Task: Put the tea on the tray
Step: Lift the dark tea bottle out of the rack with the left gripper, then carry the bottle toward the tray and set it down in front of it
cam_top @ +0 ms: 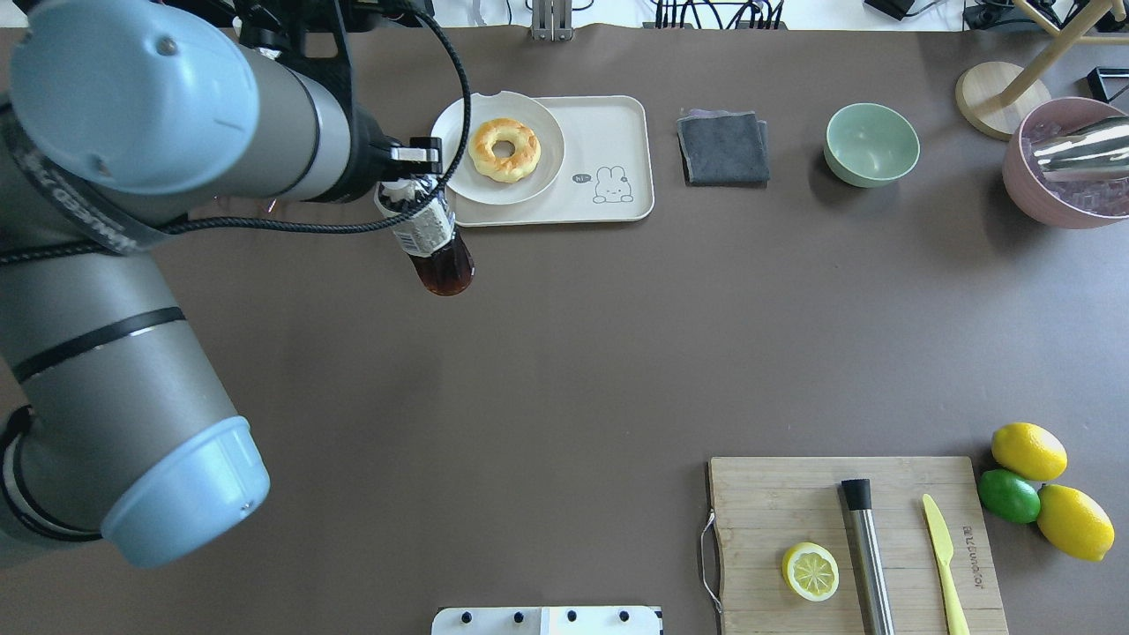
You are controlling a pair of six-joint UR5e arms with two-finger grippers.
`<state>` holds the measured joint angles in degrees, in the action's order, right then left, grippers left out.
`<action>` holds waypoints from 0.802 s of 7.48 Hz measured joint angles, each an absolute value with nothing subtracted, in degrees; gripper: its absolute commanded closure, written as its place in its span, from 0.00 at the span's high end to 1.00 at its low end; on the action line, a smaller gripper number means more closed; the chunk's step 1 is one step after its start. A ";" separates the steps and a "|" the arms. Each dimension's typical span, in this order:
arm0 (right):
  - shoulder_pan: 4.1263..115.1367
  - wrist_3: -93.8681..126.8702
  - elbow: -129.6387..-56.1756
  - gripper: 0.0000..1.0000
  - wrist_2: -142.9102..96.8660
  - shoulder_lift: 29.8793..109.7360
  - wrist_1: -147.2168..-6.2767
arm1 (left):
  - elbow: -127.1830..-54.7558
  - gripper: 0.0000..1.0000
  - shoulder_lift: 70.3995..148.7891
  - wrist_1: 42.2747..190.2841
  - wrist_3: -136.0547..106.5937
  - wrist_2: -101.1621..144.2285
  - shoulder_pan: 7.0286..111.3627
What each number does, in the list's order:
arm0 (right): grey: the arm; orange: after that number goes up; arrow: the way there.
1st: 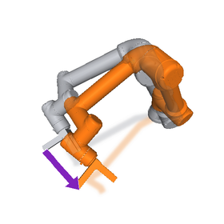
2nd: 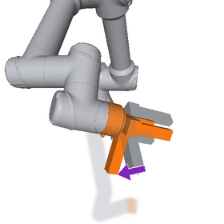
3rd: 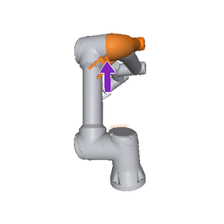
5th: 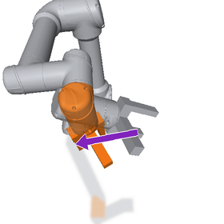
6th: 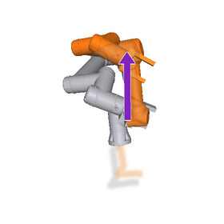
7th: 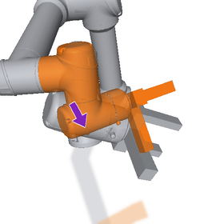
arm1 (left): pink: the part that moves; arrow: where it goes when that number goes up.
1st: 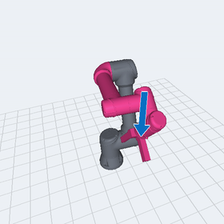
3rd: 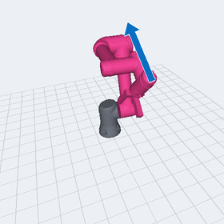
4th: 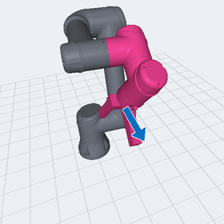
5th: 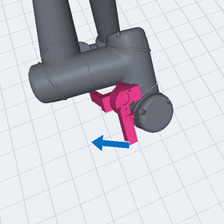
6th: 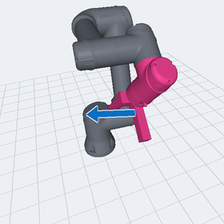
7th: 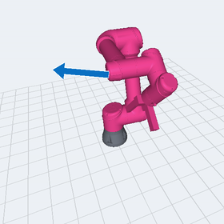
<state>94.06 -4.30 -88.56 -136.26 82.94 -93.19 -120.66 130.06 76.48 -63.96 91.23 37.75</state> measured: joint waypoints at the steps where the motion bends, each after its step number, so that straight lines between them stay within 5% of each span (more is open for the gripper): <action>1: 94.09 -4.31 -88.53 1.00 -136.23 82.81 -93.22 | -119.73 0.00 132.09 75.85 -66.80 87.92 34.22; 6: 94.21 -4.31 -88.92 1.00 -136.42 82.87 -93.25 | -114.29 0.00 138.55 73.32 -68.97 76.59 22.90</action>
<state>94.21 -4.31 -88.92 -136.42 82.87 -93.25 -114.29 138.55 73.32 -68.97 76.59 22.90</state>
